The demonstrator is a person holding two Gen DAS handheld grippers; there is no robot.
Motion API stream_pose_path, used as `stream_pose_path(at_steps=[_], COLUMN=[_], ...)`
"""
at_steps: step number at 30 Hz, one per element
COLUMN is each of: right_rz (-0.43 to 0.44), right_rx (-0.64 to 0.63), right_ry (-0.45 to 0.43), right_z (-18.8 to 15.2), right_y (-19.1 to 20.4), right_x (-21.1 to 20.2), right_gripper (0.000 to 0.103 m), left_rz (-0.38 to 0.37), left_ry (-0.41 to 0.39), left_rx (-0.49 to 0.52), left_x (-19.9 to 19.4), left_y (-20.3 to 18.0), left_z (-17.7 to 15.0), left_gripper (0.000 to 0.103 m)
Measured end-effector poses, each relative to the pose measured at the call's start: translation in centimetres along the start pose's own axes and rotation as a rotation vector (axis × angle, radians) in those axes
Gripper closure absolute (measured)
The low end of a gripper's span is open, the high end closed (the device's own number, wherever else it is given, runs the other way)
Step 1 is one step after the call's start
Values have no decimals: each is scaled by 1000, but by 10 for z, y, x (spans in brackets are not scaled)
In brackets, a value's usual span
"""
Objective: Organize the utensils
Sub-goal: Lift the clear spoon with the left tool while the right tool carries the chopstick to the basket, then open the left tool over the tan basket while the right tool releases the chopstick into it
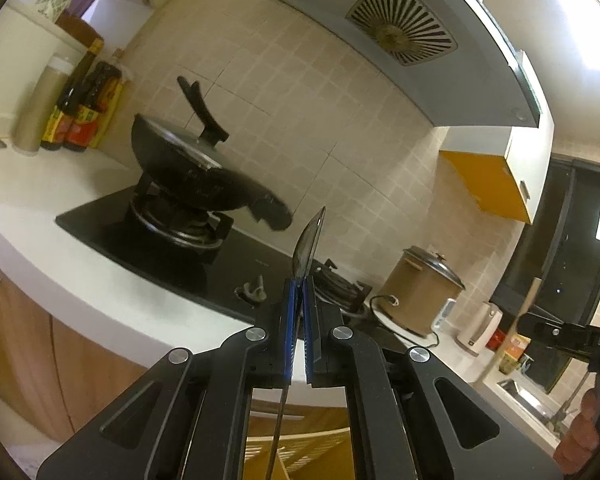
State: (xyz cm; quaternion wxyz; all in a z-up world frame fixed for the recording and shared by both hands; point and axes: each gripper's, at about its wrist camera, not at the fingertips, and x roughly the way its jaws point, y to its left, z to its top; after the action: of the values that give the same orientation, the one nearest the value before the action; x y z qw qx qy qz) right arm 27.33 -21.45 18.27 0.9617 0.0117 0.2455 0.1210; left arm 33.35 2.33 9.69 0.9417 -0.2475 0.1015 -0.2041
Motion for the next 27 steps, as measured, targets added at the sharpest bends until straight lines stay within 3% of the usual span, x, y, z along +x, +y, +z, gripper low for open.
stream_pose_path(at_steps=[8, 13, 17, 27], right_rz=[-25, -1, 29, 52], right_rx=[-1, 6, 17, 32], right_ry=[45, 87, 111, 130], right_z=[-41, -61, -71, -86], right_y=[-4, -6, -5, -2], right_x=[49, 61, 56, 17], right_gripper=[100, 100, 100, 99], left_rz=[113, 145, 159, 142], left_ry=[-32, -16, -4, 57], left_rx=[98, 103, 115, 103], left_x=[-1, -8, -25, -67], left_y=[-1, 2, 0, -7], left_z=[-31, -41, -43, -33], left_gripper=[101, 100, 66, 62])
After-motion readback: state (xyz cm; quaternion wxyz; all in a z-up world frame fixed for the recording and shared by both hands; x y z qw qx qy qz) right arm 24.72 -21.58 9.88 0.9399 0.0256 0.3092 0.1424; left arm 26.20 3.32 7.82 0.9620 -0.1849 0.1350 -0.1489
